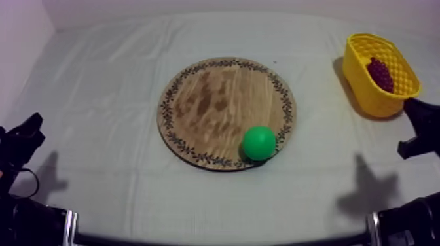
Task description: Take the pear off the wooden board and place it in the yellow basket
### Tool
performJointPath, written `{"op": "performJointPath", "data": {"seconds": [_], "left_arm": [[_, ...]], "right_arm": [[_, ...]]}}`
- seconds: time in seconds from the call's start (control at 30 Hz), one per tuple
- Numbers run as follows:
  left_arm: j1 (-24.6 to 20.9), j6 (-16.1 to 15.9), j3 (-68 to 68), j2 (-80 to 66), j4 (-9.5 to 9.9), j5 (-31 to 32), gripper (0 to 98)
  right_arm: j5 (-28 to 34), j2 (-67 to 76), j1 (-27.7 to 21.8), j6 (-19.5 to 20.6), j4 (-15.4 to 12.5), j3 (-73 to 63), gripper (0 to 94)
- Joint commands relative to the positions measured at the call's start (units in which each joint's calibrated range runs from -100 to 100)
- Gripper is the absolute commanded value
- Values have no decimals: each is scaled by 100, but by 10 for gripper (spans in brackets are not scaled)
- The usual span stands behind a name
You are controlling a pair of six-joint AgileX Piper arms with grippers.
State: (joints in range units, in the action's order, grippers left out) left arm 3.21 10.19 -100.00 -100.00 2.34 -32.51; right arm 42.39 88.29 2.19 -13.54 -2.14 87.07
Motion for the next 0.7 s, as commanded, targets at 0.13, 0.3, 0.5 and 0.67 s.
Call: {"op": "performJointPath", "data": {"seconds": [0.13, 0.3, 0.5, 0.67], "left_arm": [[2, -1, 0, 0, -2, 1, 1], [2, -1, 0, 0, -2, 1, 1], [2, -1, 0, 0, -2, 1, 1], [2, -1, 0, 0, -2, 1, 1]], "right_arm": [[1107, -1588, 823, 293, 226, -2479, 7], [1756, -2821, 1481, 736, 530, -3930, 6], [2807, -4239, 2343, 1494, 1100, -5491, 4], [3700, -5235, 2800, 1928, 1454, -6417, 3]]}}
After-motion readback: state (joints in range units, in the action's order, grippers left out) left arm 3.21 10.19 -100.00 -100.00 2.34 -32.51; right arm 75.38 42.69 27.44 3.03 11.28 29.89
